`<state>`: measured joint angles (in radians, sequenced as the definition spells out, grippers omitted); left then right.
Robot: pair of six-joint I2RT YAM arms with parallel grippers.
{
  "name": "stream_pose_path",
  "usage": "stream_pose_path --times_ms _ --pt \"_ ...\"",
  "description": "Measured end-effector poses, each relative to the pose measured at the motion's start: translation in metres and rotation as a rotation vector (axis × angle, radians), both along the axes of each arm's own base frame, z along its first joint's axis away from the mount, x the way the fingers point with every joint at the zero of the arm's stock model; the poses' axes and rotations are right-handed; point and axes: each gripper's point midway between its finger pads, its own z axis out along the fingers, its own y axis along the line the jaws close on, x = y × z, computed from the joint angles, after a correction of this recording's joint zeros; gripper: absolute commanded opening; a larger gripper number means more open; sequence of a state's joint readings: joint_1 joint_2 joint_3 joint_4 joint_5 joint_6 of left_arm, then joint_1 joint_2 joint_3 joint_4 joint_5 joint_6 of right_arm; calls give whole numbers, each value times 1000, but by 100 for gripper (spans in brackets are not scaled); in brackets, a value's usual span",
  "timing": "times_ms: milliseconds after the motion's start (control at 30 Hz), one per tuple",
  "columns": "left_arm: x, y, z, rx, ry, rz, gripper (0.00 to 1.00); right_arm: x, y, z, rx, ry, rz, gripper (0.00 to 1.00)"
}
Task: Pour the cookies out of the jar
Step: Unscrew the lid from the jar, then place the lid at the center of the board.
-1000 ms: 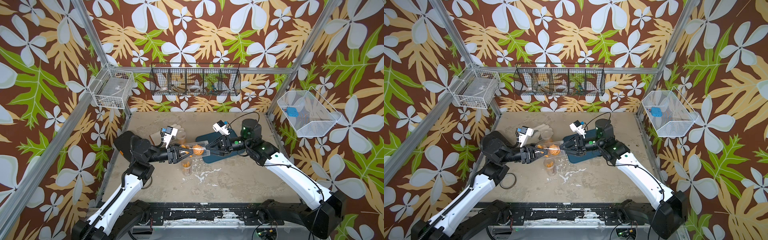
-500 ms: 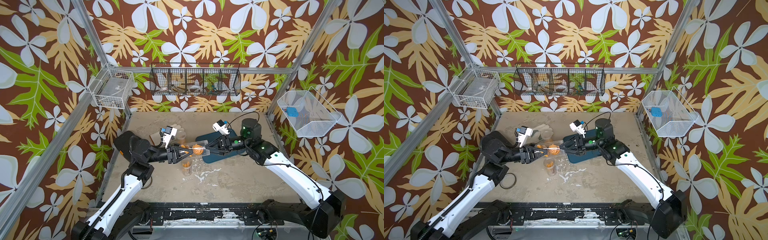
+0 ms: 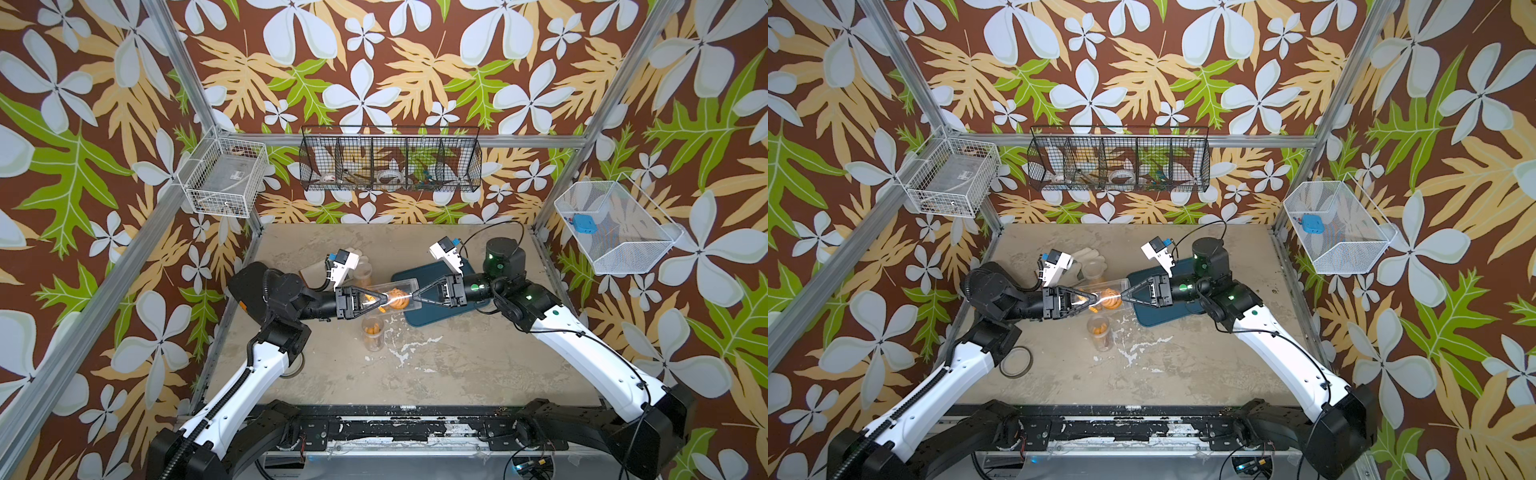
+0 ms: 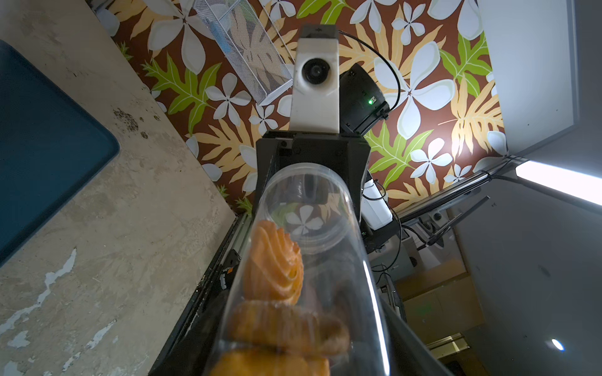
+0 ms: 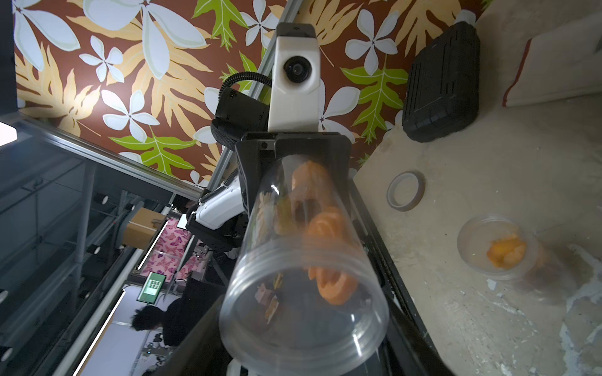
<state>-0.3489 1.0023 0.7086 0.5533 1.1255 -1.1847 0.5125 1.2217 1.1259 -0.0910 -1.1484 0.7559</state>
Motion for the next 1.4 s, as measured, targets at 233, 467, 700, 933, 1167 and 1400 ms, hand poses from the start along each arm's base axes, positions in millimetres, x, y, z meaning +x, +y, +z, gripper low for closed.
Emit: stream_pose_path --times_ms 233,467,700,933,1167,1400 --pt "-2 -3 -7 -40 174 -55 42 -7 -9 -7 27 -284 -50 43" --pt "-5 -5 -12 -57 275 -97 42 -14 -20 -13 37 -646 -94 43" --pt "3 -4 -22 -58 379 -74 41 -11 -27 -15 -11 -1057 -134 40" --pt "5 -4 -22 -60 400 -71 42 -3 -23 -12 -61 -1297 -146 40" --pt "12 -1 -15 -82 356 -24 41 25 -50 -15 -191 -1211 -314 41" --pt "23 1 -11 -114 320 34 41 81 -113 -65 -508 -720 -659 43"
